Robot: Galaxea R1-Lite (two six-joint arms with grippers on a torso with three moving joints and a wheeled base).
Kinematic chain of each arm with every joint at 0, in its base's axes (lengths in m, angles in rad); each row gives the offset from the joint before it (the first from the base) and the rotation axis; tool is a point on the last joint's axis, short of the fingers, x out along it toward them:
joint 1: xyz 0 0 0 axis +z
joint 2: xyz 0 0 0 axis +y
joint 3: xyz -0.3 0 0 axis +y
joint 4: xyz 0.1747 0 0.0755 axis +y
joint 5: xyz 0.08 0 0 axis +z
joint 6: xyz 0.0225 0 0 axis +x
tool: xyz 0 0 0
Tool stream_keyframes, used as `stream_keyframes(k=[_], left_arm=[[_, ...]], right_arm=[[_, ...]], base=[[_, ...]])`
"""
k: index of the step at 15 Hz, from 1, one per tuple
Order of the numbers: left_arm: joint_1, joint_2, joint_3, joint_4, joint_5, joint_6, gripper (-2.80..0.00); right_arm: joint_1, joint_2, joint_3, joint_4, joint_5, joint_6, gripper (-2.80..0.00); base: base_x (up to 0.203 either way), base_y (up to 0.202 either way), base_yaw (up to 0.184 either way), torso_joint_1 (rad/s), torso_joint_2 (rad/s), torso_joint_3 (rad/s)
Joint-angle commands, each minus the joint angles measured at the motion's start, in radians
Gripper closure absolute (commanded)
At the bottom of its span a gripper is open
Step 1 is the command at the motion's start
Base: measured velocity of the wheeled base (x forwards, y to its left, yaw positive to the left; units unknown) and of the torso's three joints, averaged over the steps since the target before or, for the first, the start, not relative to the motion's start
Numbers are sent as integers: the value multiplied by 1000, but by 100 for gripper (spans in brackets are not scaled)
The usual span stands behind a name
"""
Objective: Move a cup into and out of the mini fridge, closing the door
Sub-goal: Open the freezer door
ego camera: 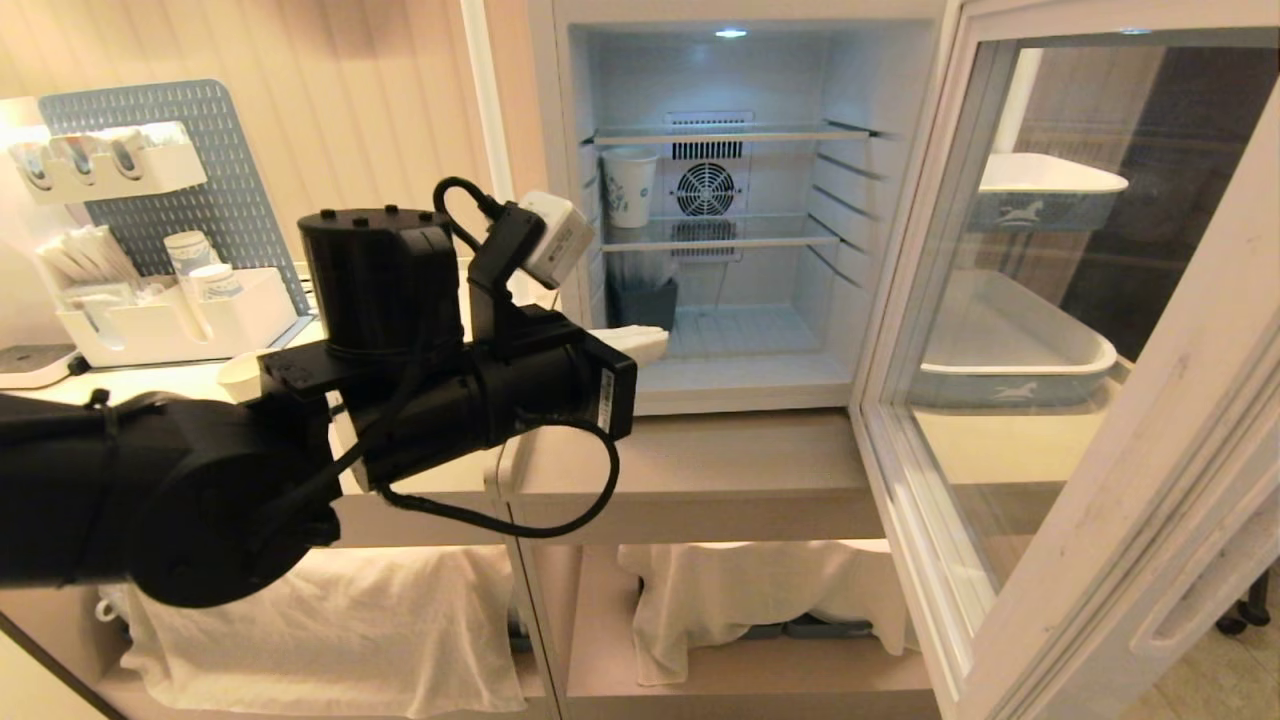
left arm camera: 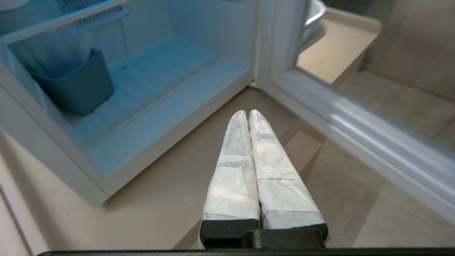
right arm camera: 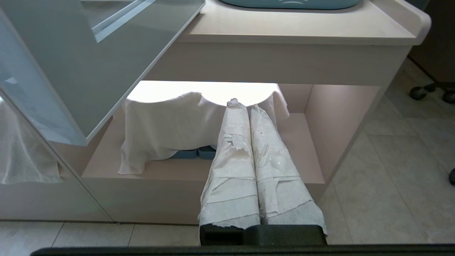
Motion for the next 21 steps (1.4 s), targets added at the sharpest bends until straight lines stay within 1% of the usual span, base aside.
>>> stream_keyframes(k=[1,4,7,9,13,18,19,21], left_arm=[[-57,-9,-30,-6,0,-13,0],[-222,36,-57,-19,10,-32,0],[-343,111,-84,-35,57,-36,0],[-398,153,-116,-49,73,-38,0],[-475,234,-204,-49,75,-34,0],[-553,287,-263,-50,75,-35,0],[-563,301,-275,-50,75,-35,0],[-556,297,-268,-50,101,-34,0]], right_arm=[[0,0,0,0,0,0,0],[0,0,0,0,0,0,0],[0,0,0,2,0,0,0],[0,0,0,0,0,-1,0],[0,0,0,0,0,0,0],[0,0,0,0,0,0,0],[0,0,0,0,0,0,0],[0,0,0,0,0,-2,0]], base=[[0,0,0,0,0,0],[0,0,0,0,0,0],[0,0,0,0,0,0],[0,0,0,0,0,0],[0,0,0,0,0,0],[0,0,0,0,0,0],[0,0,0,0,0,0],[0,0,0,0,0,0]])
